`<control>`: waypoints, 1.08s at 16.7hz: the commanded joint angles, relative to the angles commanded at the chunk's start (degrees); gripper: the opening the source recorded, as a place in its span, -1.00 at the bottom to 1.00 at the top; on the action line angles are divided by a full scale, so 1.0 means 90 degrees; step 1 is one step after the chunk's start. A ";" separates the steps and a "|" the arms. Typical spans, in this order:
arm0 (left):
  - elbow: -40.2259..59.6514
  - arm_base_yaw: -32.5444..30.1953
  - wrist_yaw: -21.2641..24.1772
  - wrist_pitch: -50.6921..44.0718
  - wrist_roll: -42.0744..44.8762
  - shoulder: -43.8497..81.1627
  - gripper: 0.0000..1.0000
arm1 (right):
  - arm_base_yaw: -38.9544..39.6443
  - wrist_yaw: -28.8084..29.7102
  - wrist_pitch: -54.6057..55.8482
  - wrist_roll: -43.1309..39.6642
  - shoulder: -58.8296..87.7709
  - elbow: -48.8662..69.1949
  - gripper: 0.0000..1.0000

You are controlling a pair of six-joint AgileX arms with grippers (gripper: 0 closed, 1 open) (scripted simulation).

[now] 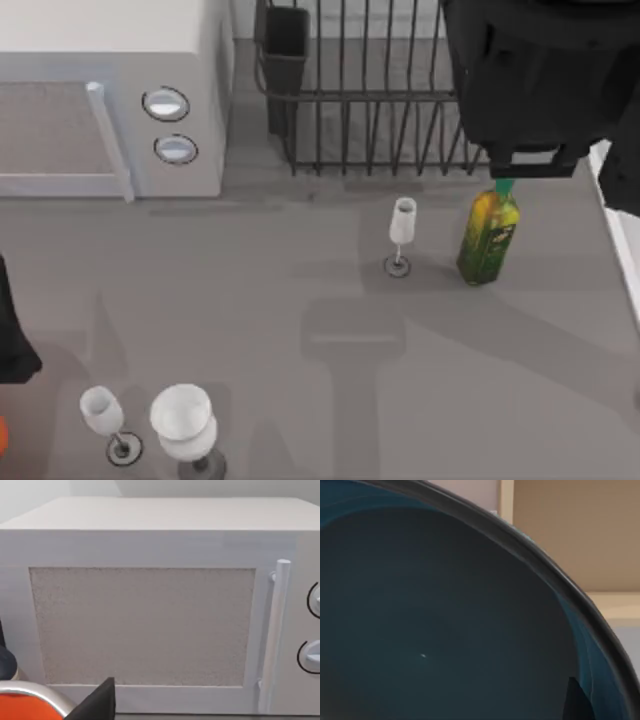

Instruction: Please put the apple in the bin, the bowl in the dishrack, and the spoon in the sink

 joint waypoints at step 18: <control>0.0000 0.0000 0.0000 0.0000 0.0000 0.0000 1.00 | -0.2540 -0.2505 0.4604 -0.0100 0.3807 -0.0664 -1.00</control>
